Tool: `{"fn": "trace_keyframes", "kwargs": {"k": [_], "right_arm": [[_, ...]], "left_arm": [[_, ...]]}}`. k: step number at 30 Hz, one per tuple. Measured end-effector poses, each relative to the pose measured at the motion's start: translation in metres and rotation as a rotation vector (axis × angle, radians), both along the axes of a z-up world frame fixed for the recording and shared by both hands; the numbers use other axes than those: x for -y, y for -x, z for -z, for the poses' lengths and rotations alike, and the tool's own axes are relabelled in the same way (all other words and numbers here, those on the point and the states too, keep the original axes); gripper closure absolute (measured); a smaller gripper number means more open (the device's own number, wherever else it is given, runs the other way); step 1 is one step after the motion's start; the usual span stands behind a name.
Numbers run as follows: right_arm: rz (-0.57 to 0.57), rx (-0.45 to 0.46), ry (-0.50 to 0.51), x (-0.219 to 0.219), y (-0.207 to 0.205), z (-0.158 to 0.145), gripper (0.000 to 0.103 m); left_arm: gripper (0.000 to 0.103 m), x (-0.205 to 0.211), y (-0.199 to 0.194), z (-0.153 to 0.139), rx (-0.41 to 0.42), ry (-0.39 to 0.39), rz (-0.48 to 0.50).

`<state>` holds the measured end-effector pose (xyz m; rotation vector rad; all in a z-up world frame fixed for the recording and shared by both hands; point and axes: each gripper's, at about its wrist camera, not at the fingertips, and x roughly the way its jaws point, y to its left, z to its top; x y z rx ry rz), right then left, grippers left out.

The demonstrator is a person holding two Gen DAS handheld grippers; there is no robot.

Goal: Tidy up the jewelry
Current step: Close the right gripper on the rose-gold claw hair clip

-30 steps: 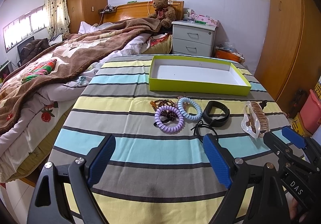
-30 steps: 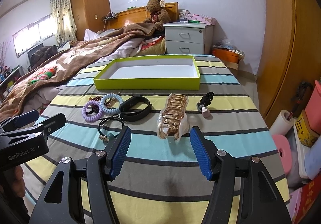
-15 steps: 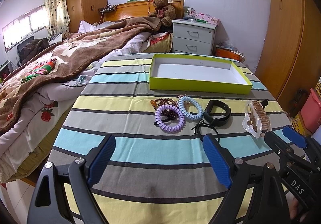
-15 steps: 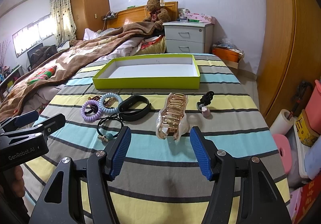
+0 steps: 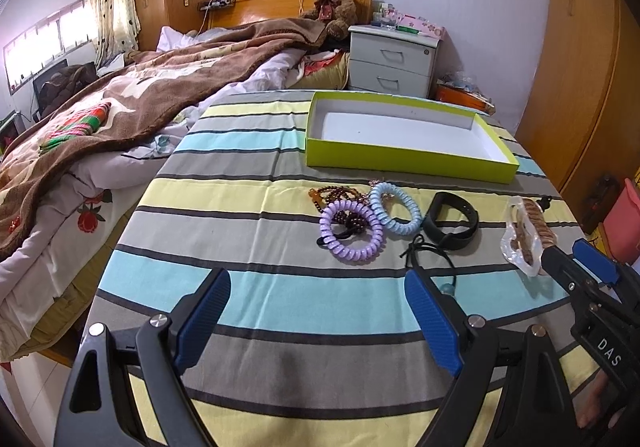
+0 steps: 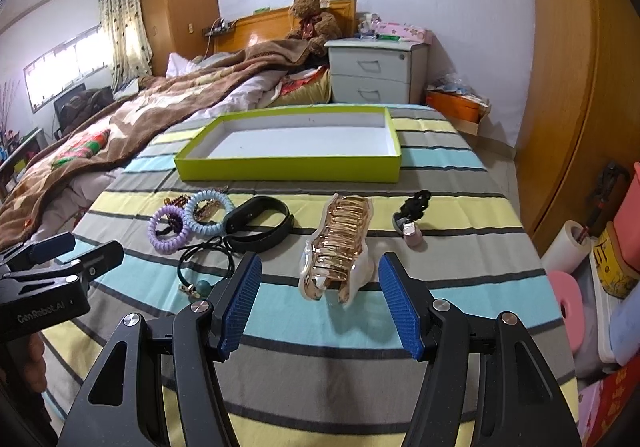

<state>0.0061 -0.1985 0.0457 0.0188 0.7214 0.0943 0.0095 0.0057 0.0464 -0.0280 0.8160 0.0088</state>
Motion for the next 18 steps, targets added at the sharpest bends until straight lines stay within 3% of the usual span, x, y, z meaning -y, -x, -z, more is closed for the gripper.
{"fn": "trace_keyframes", "kwargs": {"k": [12,16,18], "right_arm": [[0.049,-0.068,0.016,0.006,-0.031,0.013,0.042],[0.036,-0.072,0.011,0.006,-0.034,0.014,0.061],[0.035,-0.072,0.008,0.006,-0.035,0.014,0.061]], "left_arm": [[0.013,-0.015,-0.025,0.012,-0.051,0.043,-0.021],[0.013,-0.021,-0.034,0.017,-0.077,0.066,-0.031],[0.013,-0.023,-0.038,0.019,-0.087,0.073,-0.036]]}}
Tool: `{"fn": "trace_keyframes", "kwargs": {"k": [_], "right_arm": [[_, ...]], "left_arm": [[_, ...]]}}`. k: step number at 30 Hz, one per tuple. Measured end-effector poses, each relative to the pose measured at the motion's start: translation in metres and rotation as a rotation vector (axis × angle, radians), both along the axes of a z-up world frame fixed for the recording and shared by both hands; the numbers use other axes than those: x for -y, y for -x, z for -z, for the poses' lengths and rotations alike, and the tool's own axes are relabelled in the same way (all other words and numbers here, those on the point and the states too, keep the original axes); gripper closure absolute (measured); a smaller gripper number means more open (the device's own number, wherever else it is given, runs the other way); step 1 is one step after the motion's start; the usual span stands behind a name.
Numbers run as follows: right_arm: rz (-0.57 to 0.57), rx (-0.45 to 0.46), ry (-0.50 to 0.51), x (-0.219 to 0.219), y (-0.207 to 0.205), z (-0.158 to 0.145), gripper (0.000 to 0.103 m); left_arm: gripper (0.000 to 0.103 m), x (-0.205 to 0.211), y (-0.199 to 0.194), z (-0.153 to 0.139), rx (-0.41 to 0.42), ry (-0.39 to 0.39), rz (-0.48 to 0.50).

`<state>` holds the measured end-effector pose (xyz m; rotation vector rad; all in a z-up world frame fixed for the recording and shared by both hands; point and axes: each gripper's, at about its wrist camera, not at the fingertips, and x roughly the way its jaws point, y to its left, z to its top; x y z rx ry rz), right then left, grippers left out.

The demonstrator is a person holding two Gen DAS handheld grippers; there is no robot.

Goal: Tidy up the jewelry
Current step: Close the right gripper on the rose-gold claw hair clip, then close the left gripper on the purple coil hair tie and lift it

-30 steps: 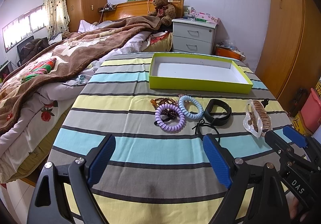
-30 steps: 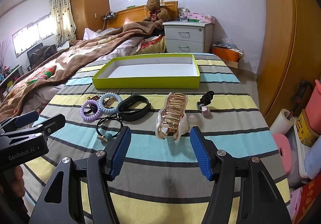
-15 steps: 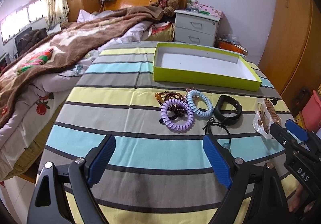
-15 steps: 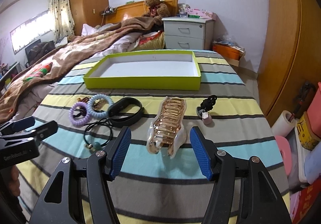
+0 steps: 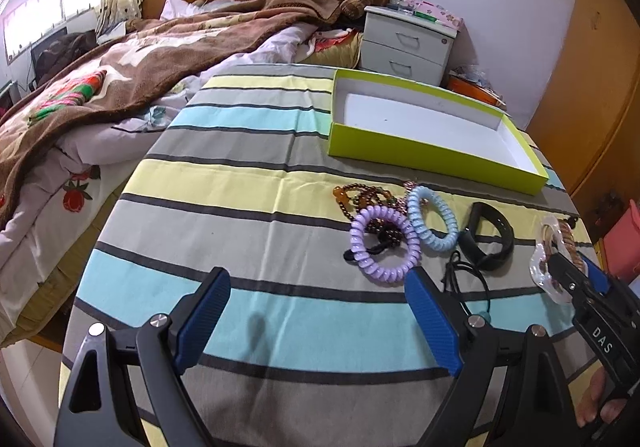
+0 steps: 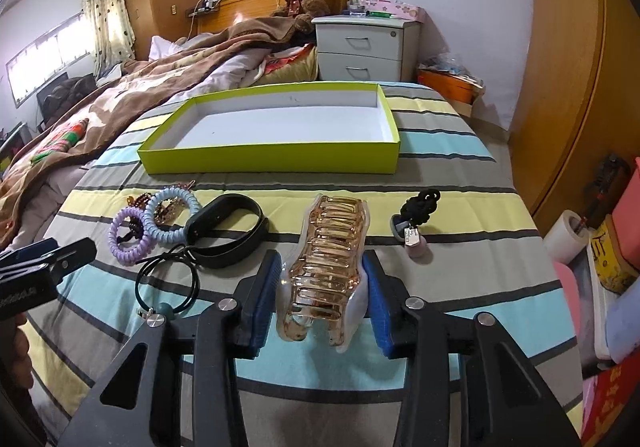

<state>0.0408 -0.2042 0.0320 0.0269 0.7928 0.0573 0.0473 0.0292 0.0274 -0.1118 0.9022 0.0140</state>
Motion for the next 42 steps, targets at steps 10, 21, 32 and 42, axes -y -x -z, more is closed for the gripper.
{"fn": "trace_keyframes", "kwargs": {"k": [10,21,32,42], "right_arm": [[0.003,0.027,-0.046,0.008,0.002,-0.006,0.061],[-0.001,0.045,-0.059,0.012,0.003,-0.012,0.061],[-0.008,0.048,-0.061,0.010,0.004,-0.013,0.061],[-0.004,0.056,-0.065,0.009,0.005,-0.015,0.061]], "left_arm": [[0.026,-0.003,-0.027,0.010,-0.046,0.044,0.013],[0.046,0.001,-0.050,0.015,-0.076,0.081,0.048],[0.079,0.016,-0.051,0.010,-0.072,0.065,0.126],[0.092,0.016,-0.045,0.004,-0.054,0.059,0.132]]}}
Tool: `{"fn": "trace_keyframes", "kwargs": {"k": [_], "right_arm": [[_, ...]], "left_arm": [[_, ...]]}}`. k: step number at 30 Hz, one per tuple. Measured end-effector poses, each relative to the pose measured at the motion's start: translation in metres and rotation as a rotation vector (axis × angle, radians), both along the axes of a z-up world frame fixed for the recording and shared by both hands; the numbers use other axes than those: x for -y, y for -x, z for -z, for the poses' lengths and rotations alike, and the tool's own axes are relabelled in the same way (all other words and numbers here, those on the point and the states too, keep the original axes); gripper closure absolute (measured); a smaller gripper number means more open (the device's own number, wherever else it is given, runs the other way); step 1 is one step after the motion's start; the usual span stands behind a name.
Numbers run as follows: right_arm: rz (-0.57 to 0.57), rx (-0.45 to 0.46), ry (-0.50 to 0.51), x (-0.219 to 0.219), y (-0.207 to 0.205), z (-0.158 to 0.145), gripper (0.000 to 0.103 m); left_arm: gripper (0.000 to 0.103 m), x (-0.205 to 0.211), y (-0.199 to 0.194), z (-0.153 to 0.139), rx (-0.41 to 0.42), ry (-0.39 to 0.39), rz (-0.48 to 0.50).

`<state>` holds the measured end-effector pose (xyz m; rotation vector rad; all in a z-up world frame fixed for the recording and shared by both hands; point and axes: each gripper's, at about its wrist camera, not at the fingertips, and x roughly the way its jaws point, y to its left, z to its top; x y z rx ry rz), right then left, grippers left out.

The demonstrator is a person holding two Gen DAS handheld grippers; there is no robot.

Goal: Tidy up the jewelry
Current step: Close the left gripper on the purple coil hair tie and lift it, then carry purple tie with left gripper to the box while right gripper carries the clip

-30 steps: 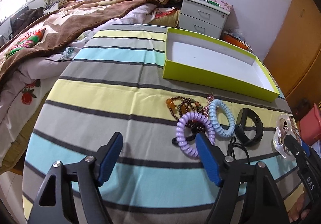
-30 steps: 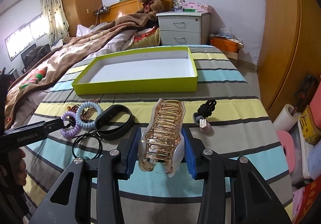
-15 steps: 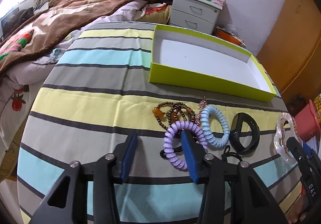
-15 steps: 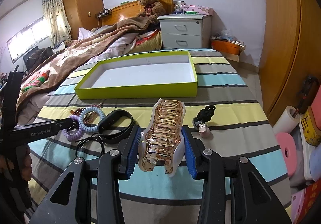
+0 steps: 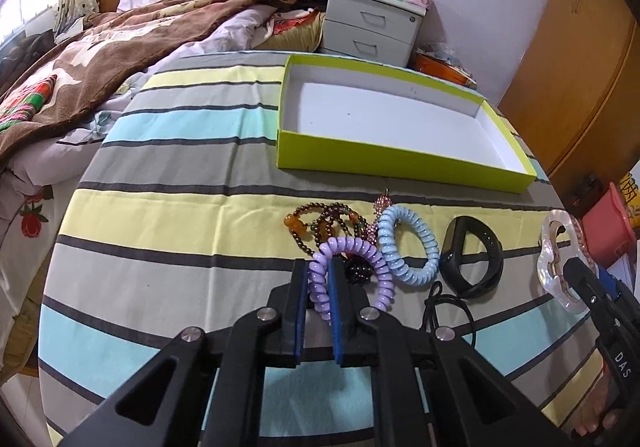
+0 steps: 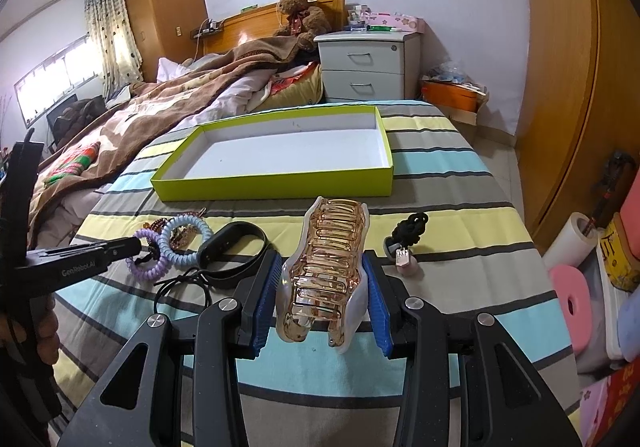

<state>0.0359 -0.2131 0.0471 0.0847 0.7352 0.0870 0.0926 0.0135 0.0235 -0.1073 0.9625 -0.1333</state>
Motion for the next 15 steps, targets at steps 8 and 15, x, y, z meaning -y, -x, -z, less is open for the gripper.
{"fn": "trace_keyframes", "kwargs": {"k": [8,15], "right_arm": [[-0.002,0.019,0.000,0.001,0.002,-0.008,0.061],[-0.014,0.051,0.005,0.001,0.003,-0.025,0.061]], "left_arm": [[0.092,-0.004,0.008,-0.016,0.035,0.017,-0.010],[0.093,-0.007,0.011,-0.034,0.062,0.038,-0.013]]}}
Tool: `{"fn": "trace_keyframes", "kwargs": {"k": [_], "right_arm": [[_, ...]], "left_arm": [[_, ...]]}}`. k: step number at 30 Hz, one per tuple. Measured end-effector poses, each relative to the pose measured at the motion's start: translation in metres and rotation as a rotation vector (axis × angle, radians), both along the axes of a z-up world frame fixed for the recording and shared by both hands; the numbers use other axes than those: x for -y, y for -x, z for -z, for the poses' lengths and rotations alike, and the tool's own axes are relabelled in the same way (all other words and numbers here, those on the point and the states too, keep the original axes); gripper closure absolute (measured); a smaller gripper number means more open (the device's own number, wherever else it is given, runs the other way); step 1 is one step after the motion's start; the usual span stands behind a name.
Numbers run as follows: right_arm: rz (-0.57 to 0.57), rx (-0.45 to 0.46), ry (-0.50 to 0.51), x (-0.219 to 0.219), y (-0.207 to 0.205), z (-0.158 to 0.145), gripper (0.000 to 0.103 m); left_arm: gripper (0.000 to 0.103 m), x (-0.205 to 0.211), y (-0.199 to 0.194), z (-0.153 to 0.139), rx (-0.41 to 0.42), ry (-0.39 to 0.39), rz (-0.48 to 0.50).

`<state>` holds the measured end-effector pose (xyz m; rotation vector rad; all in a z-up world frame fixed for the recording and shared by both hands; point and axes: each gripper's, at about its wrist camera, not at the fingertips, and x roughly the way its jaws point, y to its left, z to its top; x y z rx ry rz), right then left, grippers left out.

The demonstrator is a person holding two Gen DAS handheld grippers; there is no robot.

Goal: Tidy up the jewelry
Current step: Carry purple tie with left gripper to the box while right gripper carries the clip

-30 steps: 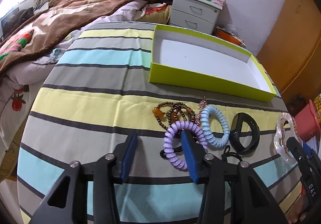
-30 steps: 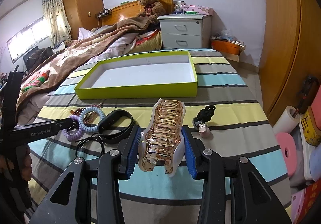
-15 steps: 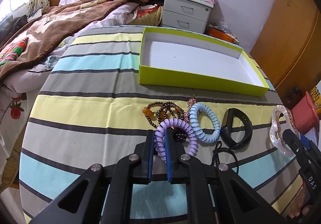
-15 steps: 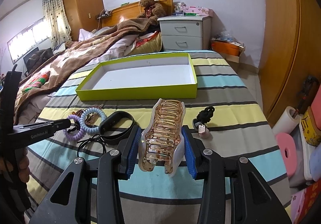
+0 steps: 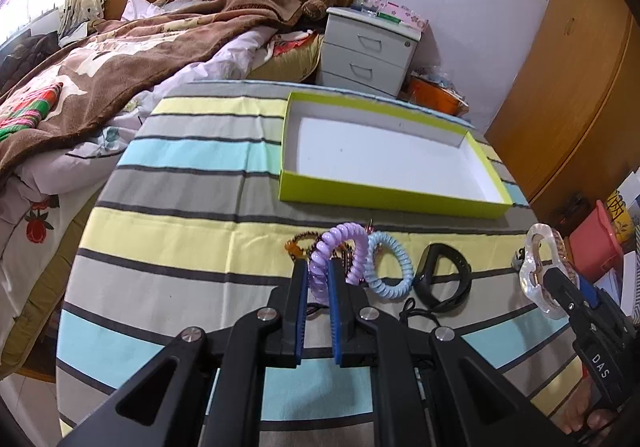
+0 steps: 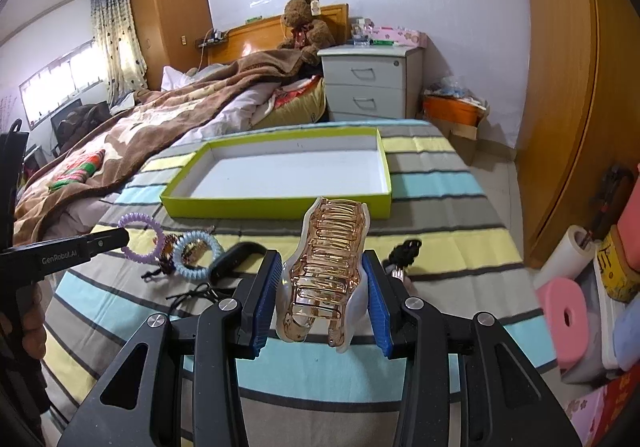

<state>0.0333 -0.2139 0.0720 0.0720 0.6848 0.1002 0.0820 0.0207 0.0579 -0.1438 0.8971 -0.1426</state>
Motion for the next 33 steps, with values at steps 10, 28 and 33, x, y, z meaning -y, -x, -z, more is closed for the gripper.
{"fn": "trace_keyframes", "kwargs": {"k": [10,28,33], "right_arm": [[-0.020,0.017,-0.011,0.006,-0.024,-0.022,0.061],[-0.080,-0.089,-0.042,0.026,-0.141,-0.013,0.061],[-0.104,-0.117,-0.044,0.029,-0.171,-0.004,0.061]], "left_arm": [[0.093,-0.001,-0.017,-0.026,0.035,0.014,0.002],[0.093,0.013,-0.109,-0.025,0.012,0.070,0.015],[0.092,0.015,-0.137,-0.011,-0.029,0.097,0.013]]}}
